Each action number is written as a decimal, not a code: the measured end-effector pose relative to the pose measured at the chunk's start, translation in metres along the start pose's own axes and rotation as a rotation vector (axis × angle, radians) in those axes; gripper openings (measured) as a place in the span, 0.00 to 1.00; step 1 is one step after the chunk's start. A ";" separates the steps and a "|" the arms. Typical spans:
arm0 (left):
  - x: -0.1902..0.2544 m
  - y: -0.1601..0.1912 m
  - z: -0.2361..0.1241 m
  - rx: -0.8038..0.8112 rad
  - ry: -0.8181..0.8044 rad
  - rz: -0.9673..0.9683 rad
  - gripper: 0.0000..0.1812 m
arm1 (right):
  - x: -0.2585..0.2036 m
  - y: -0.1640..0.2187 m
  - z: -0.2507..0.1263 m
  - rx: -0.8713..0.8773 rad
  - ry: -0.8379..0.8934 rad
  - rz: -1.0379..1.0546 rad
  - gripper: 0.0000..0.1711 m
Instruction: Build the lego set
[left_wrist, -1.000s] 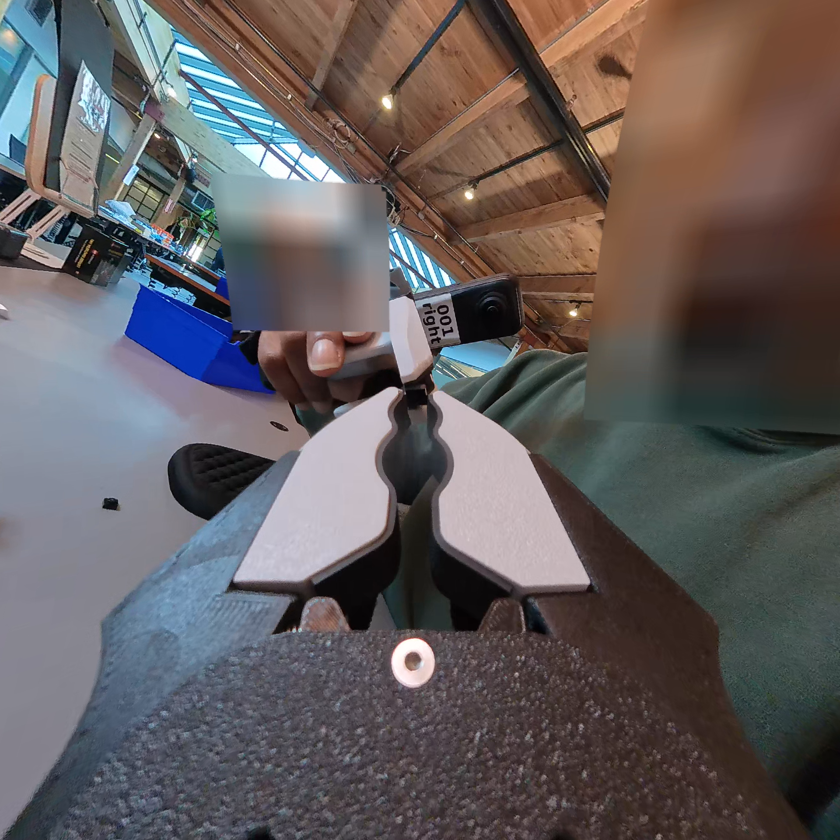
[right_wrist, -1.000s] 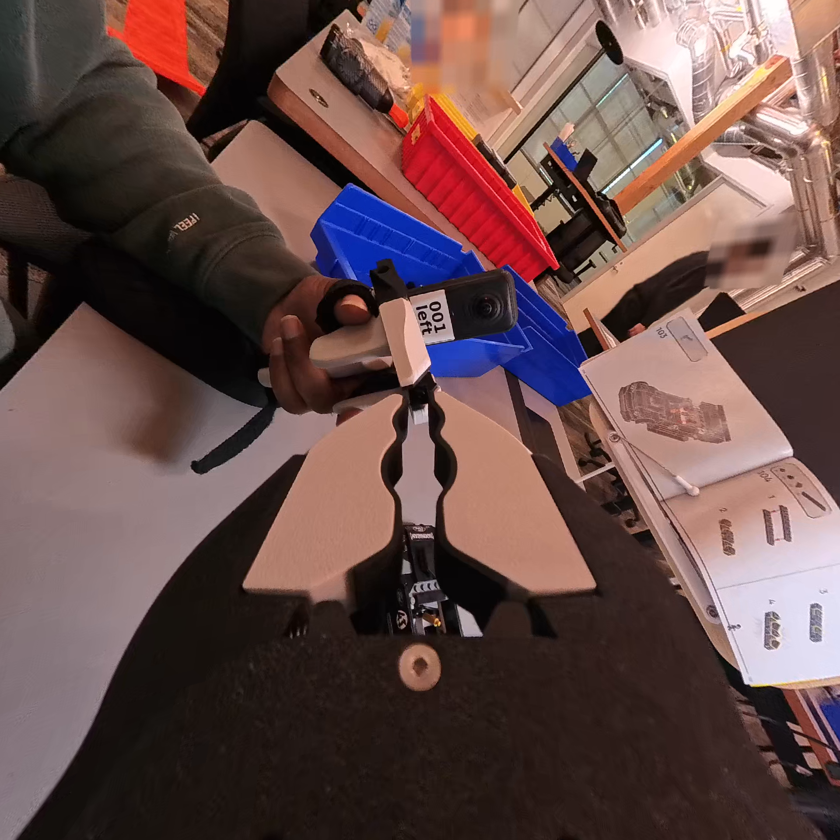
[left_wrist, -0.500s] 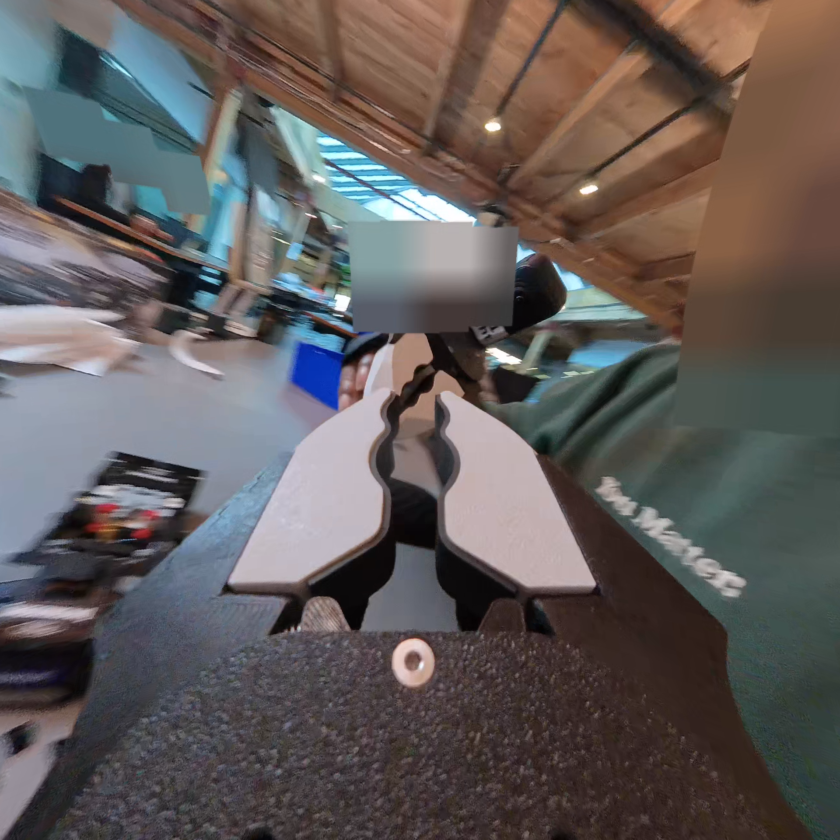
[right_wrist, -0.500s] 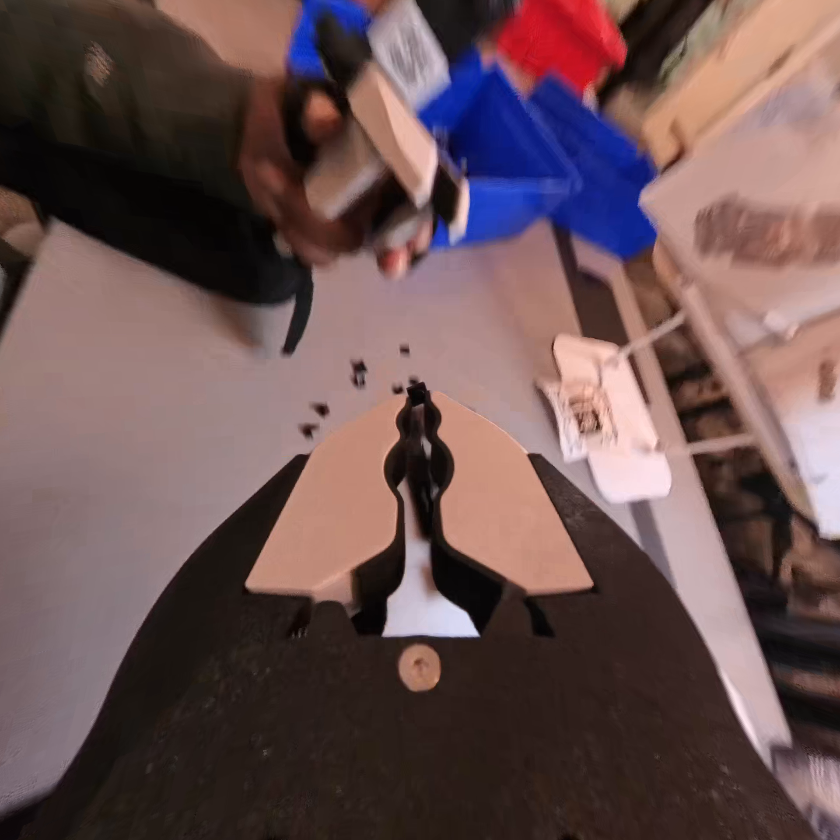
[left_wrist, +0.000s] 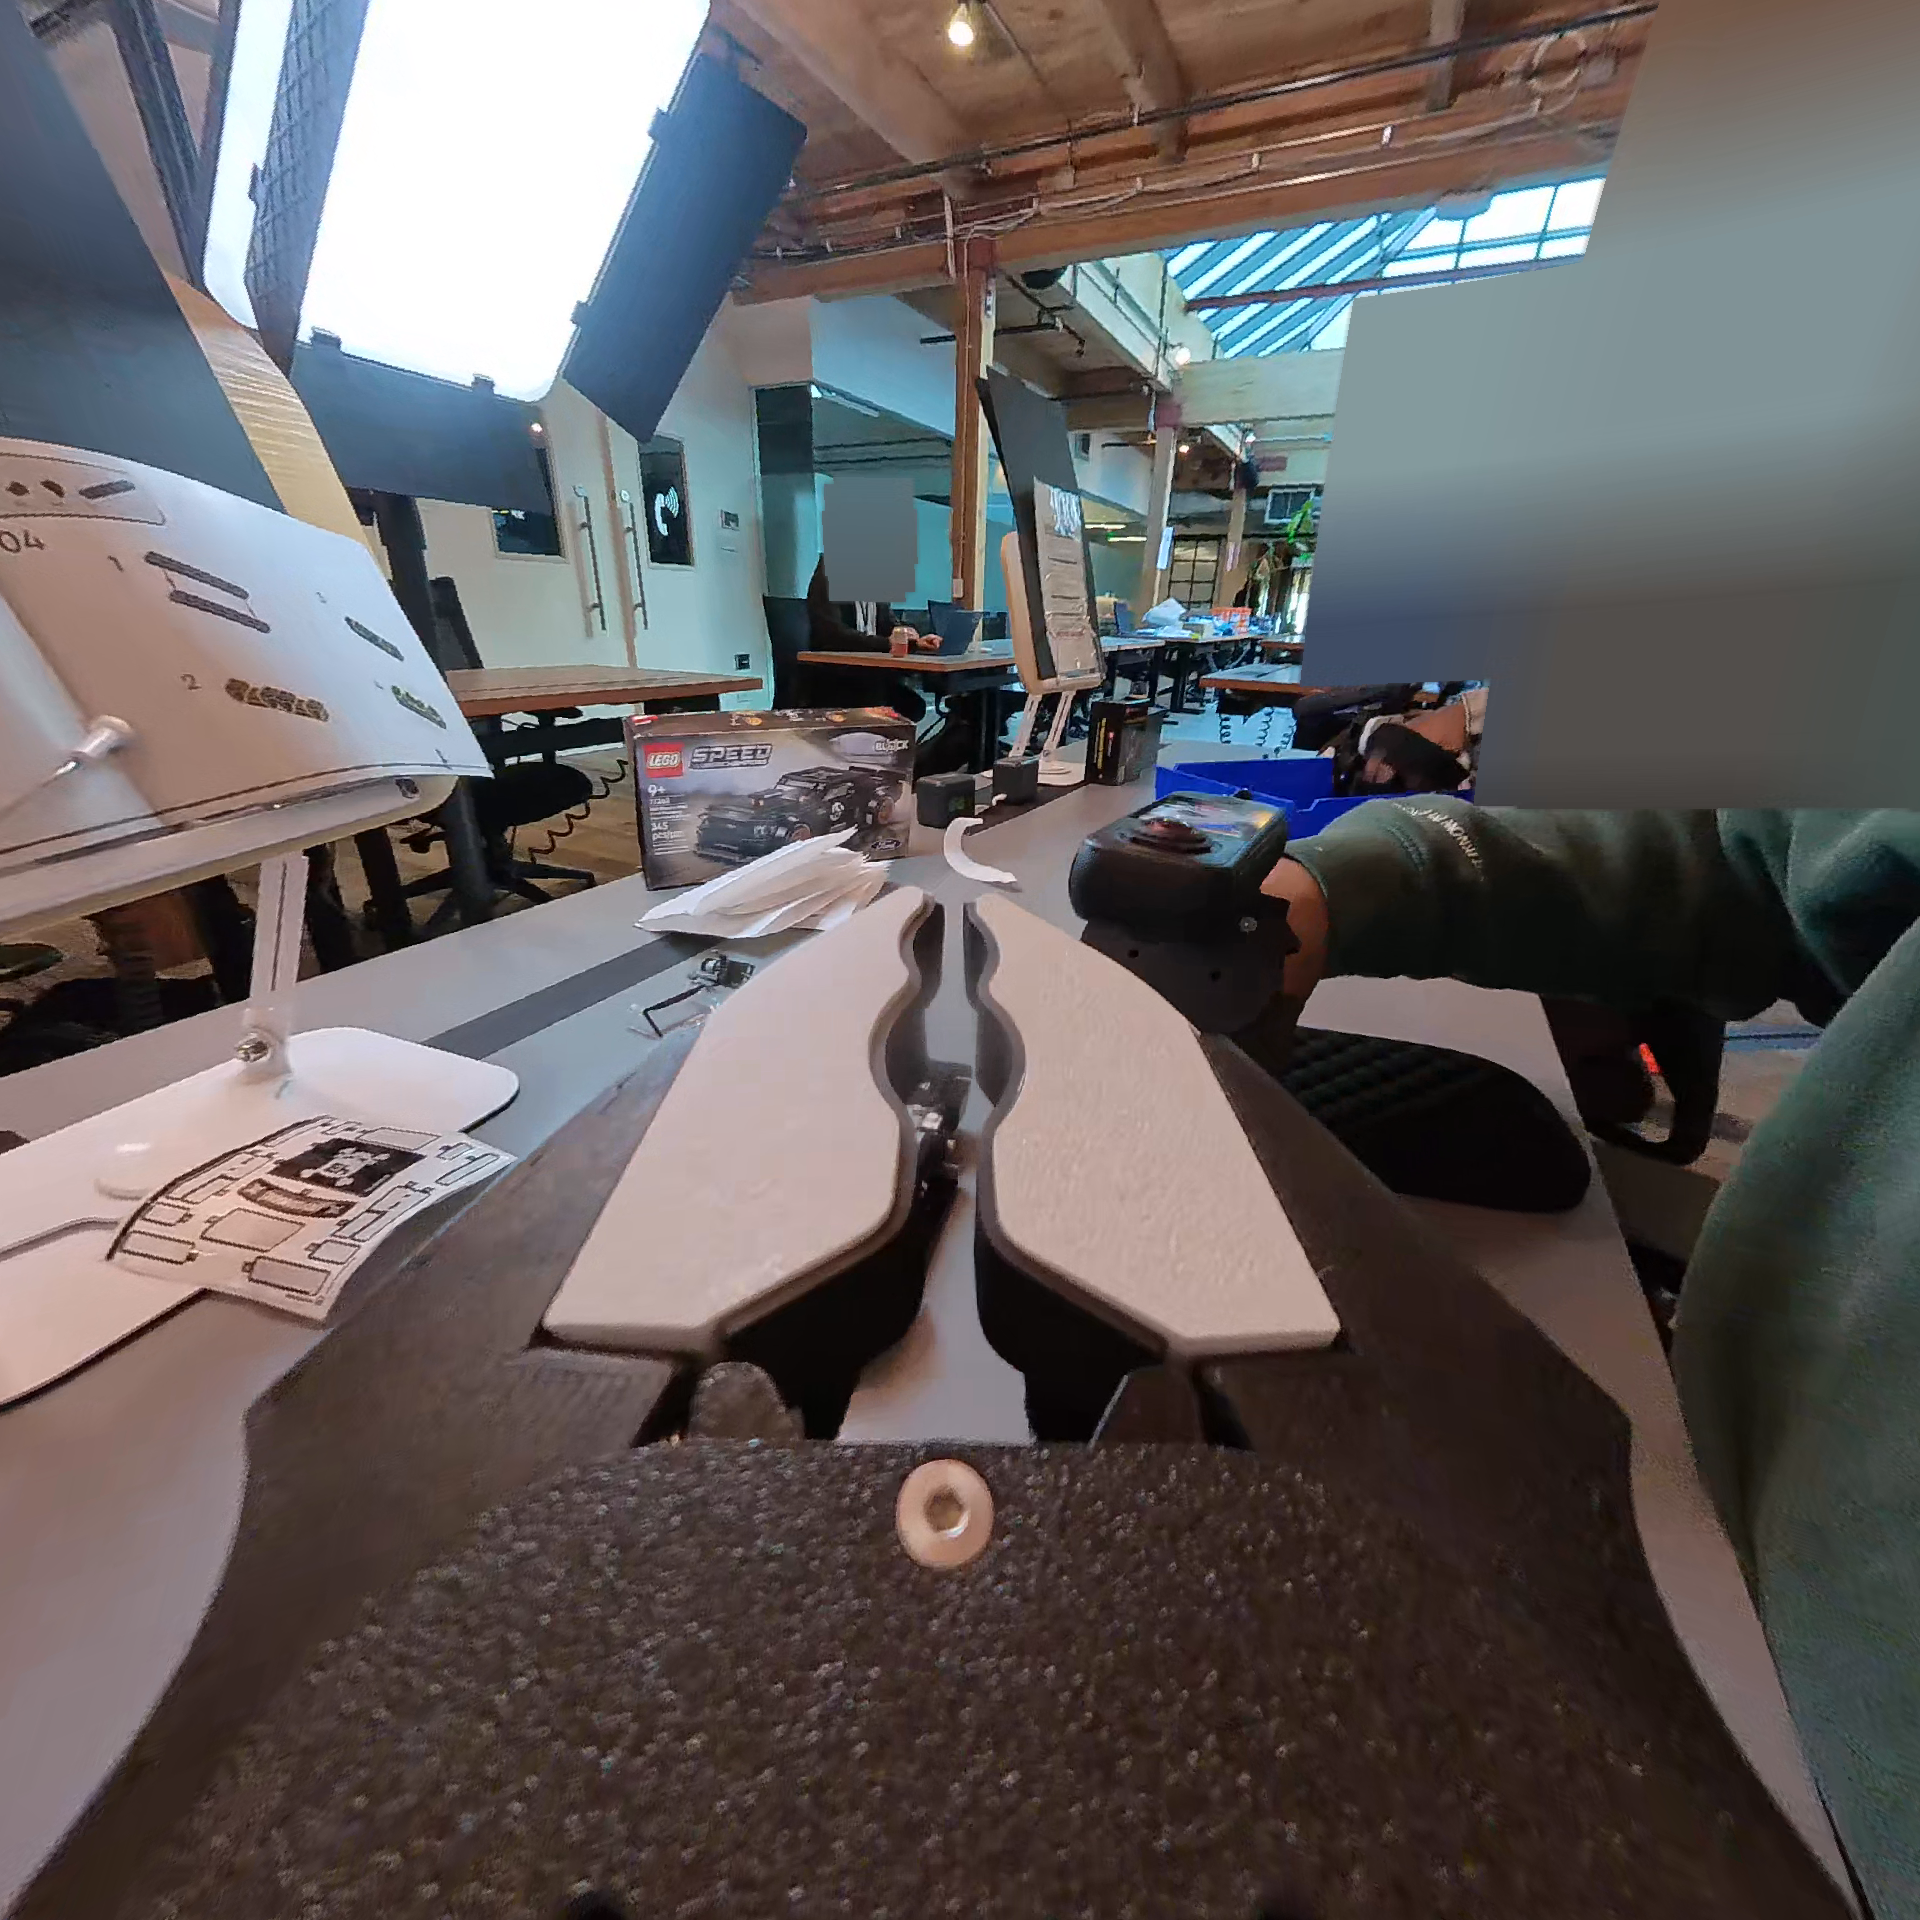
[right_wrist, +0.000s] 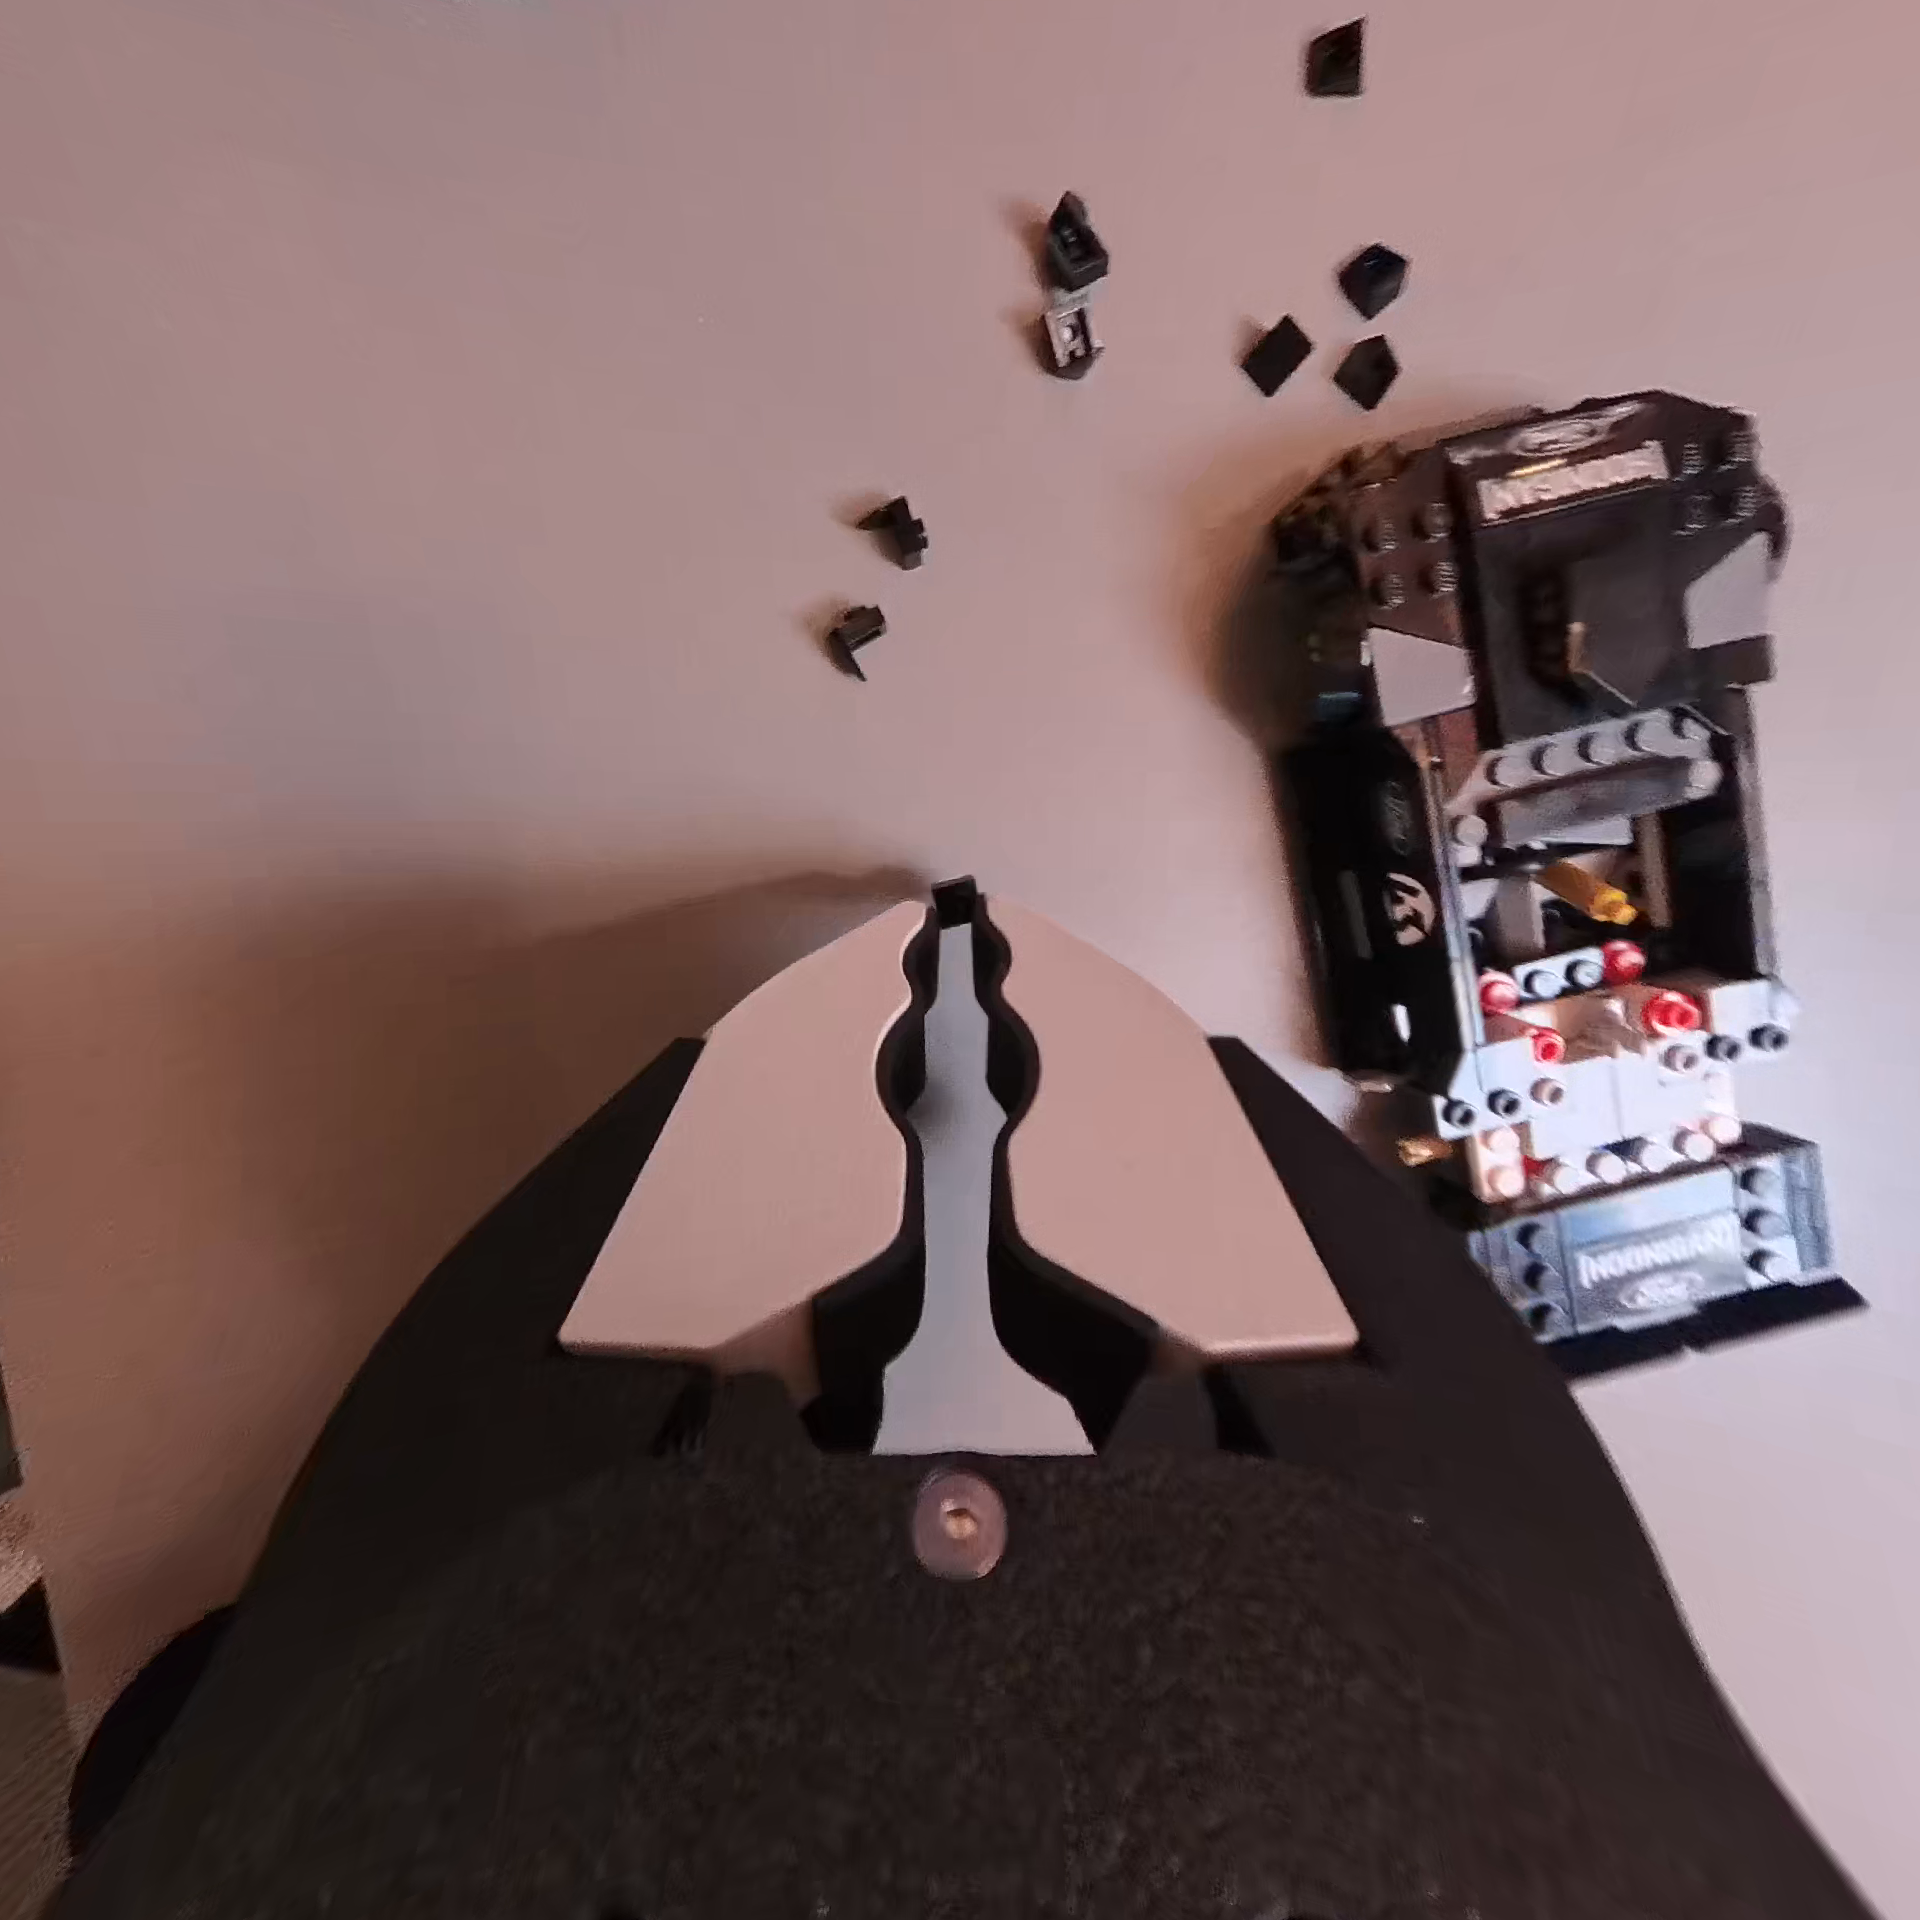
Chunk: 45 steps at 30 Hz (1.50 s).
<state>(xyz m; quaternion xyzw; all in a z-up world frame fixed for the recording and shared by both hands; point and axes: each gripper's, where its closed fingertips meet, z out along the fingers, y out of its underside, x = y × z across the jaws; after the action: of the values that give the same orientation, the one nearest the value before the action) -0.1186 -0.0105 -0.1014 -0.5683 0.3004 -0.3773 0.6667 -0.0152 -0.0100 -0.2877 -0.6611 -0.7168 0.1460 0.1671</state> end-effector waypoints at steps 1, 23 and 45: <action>0.000 0.001 0.000 -0.006 -0.004 0.008 0.02 | -0.002 0.000 0.002 -0.015 -0.014 -0.004 0.04; -0.001 0.009 -0.001 -0.047 -0.025 0.062 0.01 | -0.001 -0.009 0.010 -0.026 -0.016 -0.040 0.11; -0.001 0.024 0.004 -0.103 -0.018 0.063 0.01 | 0.012 -0.003 -0.004 0.204 0.099 0.159 0.12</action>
<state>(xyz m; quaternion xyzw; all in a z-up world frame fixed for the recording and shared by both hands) -0.1118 -0.0059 -0.1243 -0.5955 0.3311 -0.3352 0.6507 -0.0174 0.0014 -0.2821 -0.7020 -0.6343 0.1980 0.2564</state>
